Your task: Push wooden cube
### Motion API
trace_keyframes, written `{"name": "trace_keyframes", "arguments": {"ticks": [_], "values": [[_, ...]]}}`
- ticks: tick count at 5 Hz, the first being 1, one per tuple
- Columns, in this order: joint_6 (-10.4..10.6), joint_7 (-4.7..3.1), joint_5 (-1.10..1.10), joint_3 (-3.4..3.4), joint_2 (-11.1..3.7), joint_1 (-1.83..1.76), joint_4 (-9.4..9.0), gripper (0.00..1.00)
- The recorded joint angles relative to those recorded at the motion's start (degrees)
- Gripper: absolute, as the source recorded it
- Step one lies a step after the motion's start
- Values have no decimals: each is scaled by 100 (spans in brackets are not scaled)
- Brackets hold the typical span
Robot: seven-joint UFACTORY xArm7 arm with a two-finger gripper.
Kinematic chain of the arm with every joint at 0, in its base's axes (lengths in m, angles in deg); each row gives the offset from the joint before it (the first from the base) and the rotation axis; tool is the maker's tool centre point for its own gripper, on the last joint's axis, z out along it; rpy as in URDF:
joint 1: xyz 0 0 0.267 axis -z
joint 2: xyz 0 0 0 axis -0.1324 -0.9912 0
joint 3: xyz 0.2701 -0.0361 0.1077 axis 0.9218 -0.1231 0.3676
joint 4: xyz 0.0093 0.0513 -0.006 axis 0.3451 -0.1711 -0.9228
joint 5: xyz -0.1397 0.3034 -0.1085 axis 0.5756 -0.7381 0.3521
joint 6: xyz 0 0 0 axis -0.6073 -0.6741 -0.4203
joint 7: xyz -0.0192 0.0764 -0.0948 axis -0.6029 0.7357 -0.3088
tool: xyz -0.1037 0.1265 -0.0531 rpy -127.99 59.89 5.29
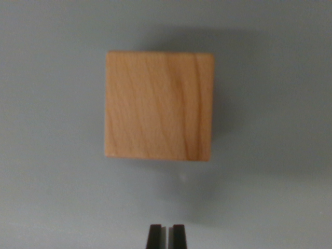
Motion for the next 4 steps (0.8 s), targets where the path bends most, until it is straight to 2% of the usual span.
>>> {"name": "trace_keyframes", "arguments": {"ticks": [4], "values": [[166, -24, -11, 1, -56, 5, -127, 0]]}}
